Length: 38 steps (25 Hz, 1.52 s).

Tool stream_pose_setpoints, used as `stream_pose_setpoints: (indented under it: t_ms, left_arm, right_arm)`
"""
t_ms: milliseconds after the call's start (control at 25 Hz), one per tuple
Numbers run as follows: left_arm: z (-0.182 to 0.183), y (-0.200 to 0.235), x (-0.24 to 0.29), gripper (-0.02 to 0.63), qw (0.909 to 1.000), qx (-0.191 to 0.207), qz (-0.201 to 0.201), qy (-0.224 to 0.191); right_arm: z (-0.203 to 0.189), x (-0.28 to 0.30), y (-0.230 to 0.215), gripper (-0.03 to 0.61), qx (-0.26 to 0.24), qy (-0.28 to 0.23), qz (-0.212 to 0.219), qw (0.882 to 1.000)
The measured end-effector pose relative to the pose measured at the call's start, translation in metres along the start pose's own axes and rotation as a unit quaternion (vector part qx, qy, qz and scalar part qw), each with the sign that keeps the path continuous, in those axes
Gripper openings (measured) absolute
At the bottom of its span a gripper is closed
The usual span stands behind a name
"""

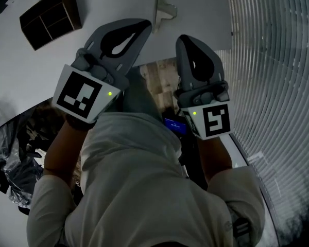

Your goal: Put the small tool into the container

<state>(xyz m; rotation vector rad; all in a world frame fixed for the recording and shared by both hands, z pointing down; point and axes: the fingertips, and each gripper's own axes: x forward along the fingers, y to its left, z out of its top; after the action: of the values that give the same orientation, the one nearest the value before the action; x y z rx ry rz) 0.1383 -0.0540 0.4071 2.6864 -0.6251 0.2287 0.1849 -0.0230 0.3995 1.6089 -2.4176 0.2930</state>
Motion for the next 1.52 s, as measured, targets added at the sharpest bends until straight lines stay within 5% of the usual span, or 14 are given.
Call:
stream_pose_setpoints:
  t_ms: [1000, 1520]
  left_arm:
    - [-0.07, 0.018, 0.062, 0.003, 0.9976, -0.025, -0.021, 0.06]
    - [-0.103, 0.041, 0.079, 0.003, 0.9935, -0.071, -0.012, 0.087]
  right_arm:
    - [-0.081, 0.027, -0.048, 0.002, 0.064, 0.063, -0.009, 0.996]
    - [-0.12, 0.049, -0.063, 0.033, 0.112, 0.111, -0.009, 0.988]
